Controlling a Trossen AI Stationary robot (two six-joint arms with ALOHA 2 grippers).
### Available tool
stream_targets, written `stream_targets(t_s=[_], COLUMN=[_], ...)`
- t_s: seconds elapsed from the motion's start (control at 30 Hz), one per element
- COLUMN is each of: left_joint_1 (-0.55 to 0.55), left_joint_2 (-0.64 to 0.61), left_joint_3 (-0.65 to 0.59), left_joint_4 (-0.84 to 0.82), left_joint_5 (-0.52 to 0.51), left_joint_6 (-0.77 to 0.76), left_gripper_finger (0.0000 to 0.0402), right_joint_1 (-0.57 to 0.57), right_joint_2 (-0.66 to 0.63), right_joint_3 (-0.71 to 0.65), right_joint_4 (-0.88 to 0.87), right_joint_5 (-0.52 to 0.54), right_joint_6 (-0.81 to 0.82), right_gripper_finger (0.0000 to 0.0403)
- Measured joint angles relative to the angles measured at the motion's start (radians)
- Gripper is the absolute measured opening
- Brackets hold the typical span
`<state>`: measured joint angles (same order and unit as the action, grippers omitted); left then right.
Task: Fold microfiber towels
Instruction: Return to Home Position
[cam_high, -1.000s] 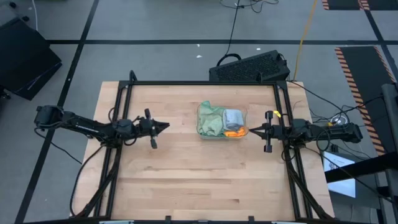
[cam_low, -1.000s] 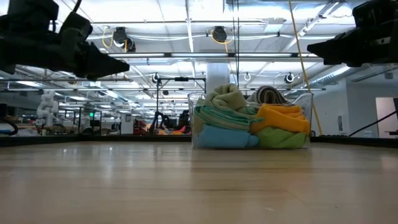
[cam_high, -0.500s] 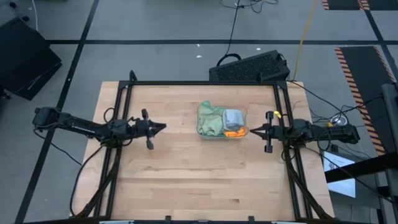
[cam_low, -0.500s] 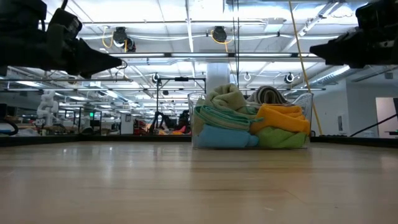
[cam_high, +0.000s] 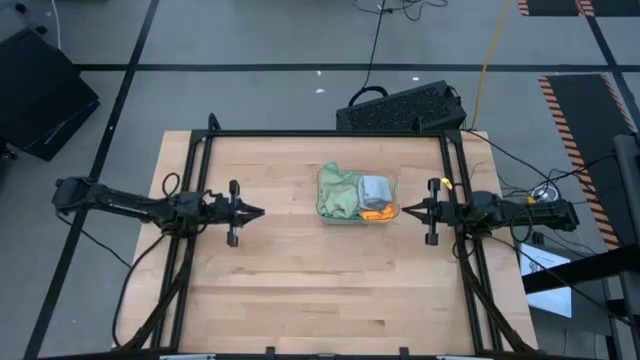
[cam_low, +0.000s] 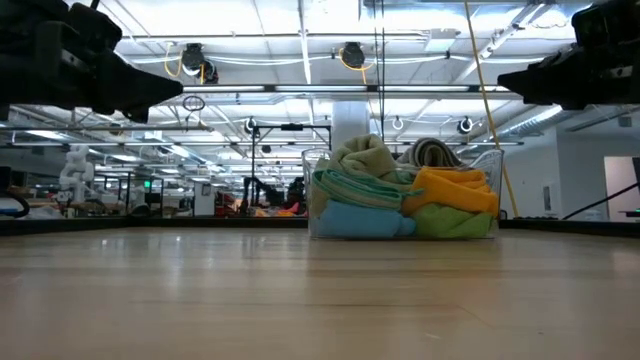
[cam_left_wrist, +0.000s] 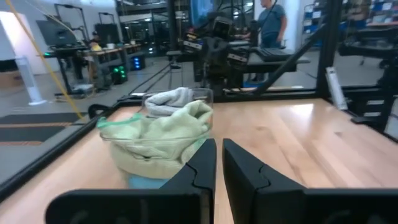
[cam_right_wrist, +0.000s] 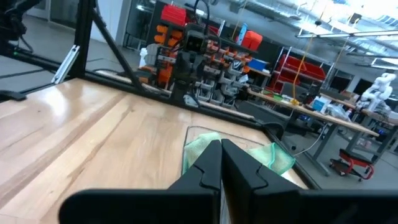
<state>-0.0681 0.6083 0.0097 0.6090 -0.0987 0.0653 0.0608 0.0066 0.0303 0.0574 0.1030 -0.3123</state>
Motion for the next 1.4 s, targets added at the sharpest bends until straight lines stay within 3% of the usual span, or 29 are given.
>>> stream_targets(t_s=[0.3, 0.47, 0.73, 0.9, 1.4], left_joint_1=[0.0, 0.0, 0.0, 0.003, 0.017], left_joint_2=[-0.205, -0.314, -0.485, -0.584, -0.602], left_joint_3=[0.0, 0.0, 0.0, 0.003, 0.003], left_joint_4=[-0.24, -0.362, -0.457, -0.598, -0.603], left_joint_5=[0.021, 0.099, 0.112, 0.083, 0.09], left_joint_6=[-0.006, 0.021, 0.027, 0.006, 0.038], left_gripper_finger=[0.003, 0.003, 0.003, 0.003, 0.003], right_joint_1=[0.0, 0.0, 0.0, 0.0, 0.0], right_joint_2=[0.0, 0.0, 0.0, 0.0, 0.0], right_joint_3=[0.0, 0.0, 0.0, 0.0, 0.0], right_joint_4=[0.036, 0.04, 0.042, 0.042, 0.043], right_joint_5=[0.002, 0.001, 0.001, 0.001, 0.001], right_joint_6=[-0.003, -0.003, -0.003, -0.003, -0.003], right_gripper_finger=[0.0, 0.0, 0.0, 0.0, 0.0])
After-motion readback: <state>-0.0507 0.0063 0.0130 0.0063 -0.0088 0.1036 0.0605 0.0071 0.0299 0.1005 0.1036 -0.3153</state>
